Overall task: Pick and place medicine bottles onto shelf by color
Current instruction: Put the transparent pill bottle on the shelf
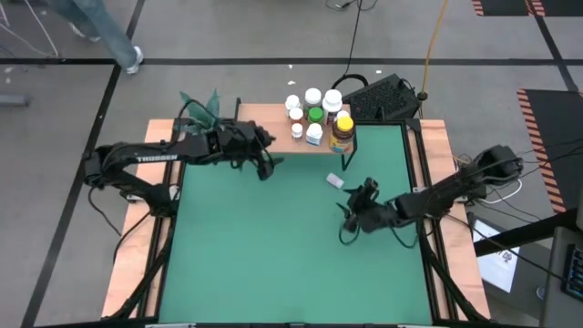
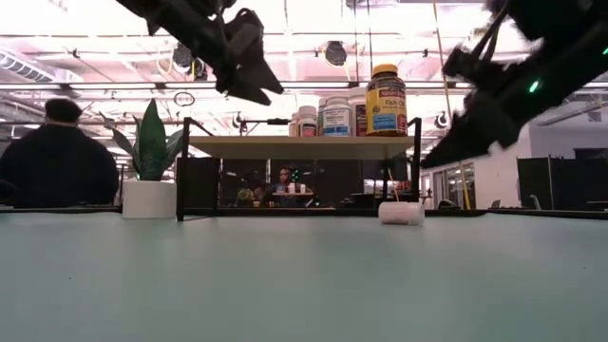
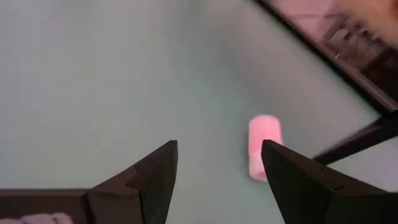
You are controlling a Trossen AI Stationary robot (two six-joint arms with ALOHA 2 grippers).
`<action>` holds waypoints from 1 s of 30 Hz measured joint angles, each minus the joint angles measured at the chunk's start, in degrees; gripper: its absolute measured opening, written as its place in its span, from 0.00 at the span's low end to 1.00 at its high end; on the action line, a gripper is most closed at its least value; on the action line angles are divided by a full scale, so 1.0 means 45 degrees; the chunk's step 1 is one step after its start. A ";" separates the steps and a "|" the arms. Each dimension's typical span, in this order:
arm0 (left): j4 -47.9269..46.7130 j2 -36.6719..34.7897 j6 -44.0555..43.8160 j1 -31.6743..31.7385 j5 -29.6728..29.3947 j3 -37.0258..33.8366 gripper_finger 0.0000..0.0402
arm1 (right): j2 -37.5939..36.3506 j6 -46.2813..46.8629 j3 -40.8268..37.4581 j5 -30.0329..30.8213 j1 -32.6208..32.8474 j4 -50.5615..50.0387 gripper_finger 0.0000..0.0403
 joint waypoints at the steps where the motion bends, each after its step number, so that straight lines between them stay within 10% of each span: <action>1: -0.0222 0.0000 -0.0140 -0.0231 0.0000 0.0019 0.90 | 0.0112 -0.0490 -0.0285 -0.0525 -0.0436 0.0691 0.56; 12: 0.0034 0.0170 -0.0534 -0.4144 -0.3663 -0.1009 0.90 | 0.0619 -0.2495 -0.2356 -0.1788 -0.2884 0.4976 0.56; 30: 0.6370 0.0289 -0.1148 -0.5401 -0.3837 -0.4425 0.90 | 0.2940 -0.2759 -0.2449 -0.3153 -0.4851 0.6785 0.55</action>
